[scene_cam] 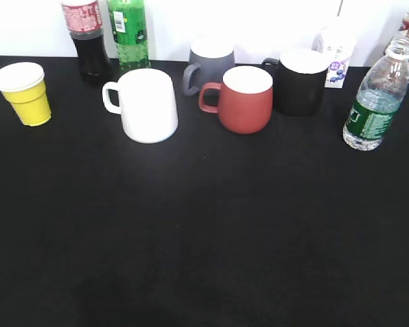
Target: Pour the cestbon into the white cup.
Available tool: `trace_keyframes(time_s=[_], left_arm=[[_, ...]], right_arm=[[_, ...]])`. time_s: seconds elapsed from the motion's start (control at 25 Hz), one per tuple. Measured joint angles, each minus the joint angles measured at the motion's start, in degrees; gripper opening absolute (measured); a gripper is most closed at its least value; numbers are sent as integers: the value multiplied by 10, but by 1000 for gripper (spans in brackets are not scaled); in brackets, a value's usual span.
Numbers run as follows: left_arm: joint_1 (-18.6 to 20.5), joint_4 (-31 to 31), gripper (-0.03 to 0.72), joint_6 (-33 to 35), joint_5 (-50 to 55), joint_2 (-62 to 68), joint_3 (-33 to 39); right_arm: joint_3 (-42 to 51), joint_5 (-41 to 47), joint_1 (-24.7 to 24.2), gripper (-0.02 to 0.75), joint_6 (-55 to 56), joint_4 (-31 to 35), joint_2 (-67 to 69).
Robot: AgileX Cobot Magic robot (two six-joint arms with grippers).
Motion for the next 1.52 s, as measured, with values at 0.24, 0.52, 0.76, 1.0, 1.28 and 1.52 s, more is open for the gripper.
trace_keyframes(time_s=[0.24,0.52,0.76,1.0,1.28,1.52], left_arm=[[0,-8,309,1,0,0,0],[0,-49,309,1,0,0,0],[96,-50,276,1,-1,-3,0],[184,-51,231,1,0,-26,1],[184,-51,223,1,0,-26,1],[184,-51,223,1,0,-26,1]], right_arm=[[0,-10,0,587,2,43,-1],[0,-11,-1,587,3,59,-2],[0,-11,-102,587,4,61,-2],[0,-11,-106,587,4,61,-2],[0,-11,-106,587,4,61,-2],[0,-11,-106,587,4,61,-2]])
